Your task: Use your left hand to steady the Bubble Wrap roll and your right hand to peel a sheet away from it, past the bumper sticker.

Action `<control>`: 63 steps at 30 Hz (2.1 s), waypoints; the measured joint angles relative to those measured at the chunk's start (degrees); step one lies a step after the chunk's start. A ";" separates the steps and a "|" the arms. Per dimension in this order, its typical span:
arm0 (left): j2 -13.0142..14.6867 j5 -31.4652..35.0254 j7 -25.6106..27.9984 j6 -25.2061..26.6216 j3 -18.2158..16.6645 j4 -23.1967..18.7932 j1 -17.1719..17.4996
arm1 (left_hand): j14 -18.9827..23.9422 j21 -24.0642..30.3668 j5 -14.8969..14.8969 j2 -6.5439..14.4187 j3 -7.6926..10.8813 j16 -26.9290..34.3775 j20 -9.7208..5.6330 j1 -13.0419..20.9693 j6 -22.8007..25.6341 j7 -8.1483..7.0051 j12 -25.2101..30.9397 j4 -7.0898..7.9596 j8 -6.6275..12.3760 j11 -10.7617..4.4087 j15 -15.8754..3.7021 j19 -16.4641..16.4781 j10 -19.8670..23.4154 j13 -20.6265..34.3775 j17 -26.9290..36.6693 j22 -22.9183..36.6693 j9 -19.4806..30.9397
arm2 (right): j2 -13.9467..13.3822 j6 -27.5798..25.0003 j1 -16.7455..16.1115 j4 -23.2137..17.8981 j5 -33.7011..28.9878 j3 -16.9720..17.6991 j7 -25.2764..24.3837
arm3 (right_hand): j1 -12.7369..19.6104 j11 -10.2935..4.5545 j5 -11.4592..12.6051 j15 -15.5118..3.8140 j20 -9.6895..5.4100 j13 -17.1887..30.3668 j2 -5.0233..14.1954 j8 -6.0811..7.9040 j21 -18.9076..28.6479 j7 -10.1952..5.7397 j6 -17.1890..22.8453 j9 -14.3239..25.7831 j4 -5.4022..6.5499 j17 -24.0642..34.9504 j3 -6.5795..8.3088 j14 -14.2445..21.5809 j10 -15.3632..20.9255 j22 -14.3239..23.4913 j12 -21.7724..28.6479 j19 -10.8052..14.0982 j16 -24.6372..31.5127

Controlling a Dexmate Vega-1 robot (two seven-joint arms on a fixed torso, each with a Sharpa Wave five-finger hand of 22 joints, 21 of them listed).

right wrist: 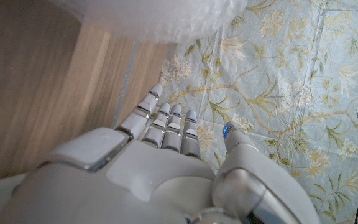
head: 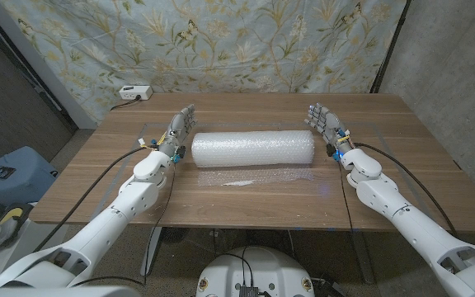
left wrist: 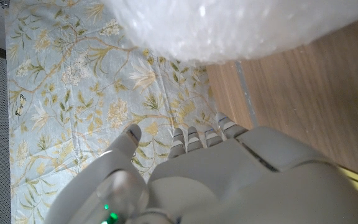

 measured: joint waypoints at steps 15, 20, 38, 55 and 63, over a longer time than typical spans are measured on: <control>0.88 0.58 -0.97 1.74 -1.05 -1.14 0.12 | 0.00 0.06 0.33 -0.27 0.59 0.00 -0.01 0.75 0.64 0.64 0.37 -1.11 0.20 -0.02 -0.01 0.00 0.02 -0.01 -0.01 -0.18 0.00 | 1.58 -0.77 1.23 1.29 -0.99 0.38 1.43 | 0.00 0.00 0.00 0.00 -0.20 0.00 0.00 0.00 0.22 0.00 -0.01 0.00 -0.16 -0.01 0.15 0.00 0.00 0.00 0.00 0.20 0.00; 2.28 0.66 -1.40 3.42 -1.57 -3.14 0.24 | 0.45 0.06 0.84 -1.01 1.03 0.22 0.09 2.36 1.45 1.46 0.61 -3.20 0.46 -0.62 0.41 0.53 0.66 -0.01 -0.01 -0.18 -0.01 | 2.09 -0.77 1.74 1.93 -1.29 0.39 1.70 | 0.22 0.00 0.00 0.00 -0.20 0.00 0.23 0.00 0.22 0.00 -0.01 0.00 -0.16 -0.01 0.15 0.00 0.00 -0.01 0.00 0.20 0.00; 7.72 1.03 -3.28 8.85 -3.99 -11.92 2.71 | 0.93 -0.33 1.28 -3.09 0.84 0.22 0.39 5.08 0.82 2.70 0.60 -7.54 0.46 -0.40 0.74 0.84 1.04 -0.02 -0.02 -0.44 -0.09 | 2.72 -0.32 1.50 2.08 -2.55 0.74 1.57 | 0.22 0.22 0.00 0.00 -0.20 -0.01 0.23 0.00 0.21 0.00 -0.01 -0.01 -0.56 -0.02 0.22 -0.01 -0.23 -0.01 0.00 0.19 0.00; 12.69 2.66 -7.61 15.01 -4.80 -17.29 2.85 | -0.28 -1.13 1.50 -5.54 0.39 0.22 2.01 8.34 -2.57 4.83 0.15 -12.11 -0.04 2.24 2.99 0.57 -1.03 -0.03 0.26 -0.28 -0.16 | 2.60 0.08 1.29 1.84 -3.18 0.89 1.43 | 0.22 0.22 0.00 0.01 -0.20 -0.02 0.23 0.00 0.21 0.32 -0.33 -0.02 -0.73 -0.02 0.05 -0.01 -0.23 -0.02 -0.01 0.19 0.00; 15.31 4.64 -9.74 17.53 -3.20 -19.57 -0.70 | -0.91 -1.34 1.50 -5.65 0.14 0.22 2.13 9.30 -3.73 6.28 0.15 -12.35 -0.04 2.76 3.61 0.08 -1.94 -0.03 0.25 -0.28 -0.16 | 2.68 0.59 1.51 2.36 -3.29 1.13 1.51 | 0.22 0.52 -0.01 0.33 0.01 -0.02 0.22 0.00 0.21 0.62 -0.64 -0.02 -0.88 -0.03 -0.10 -0.33 -0.53 -0.02 -0.01 -0.02 0.00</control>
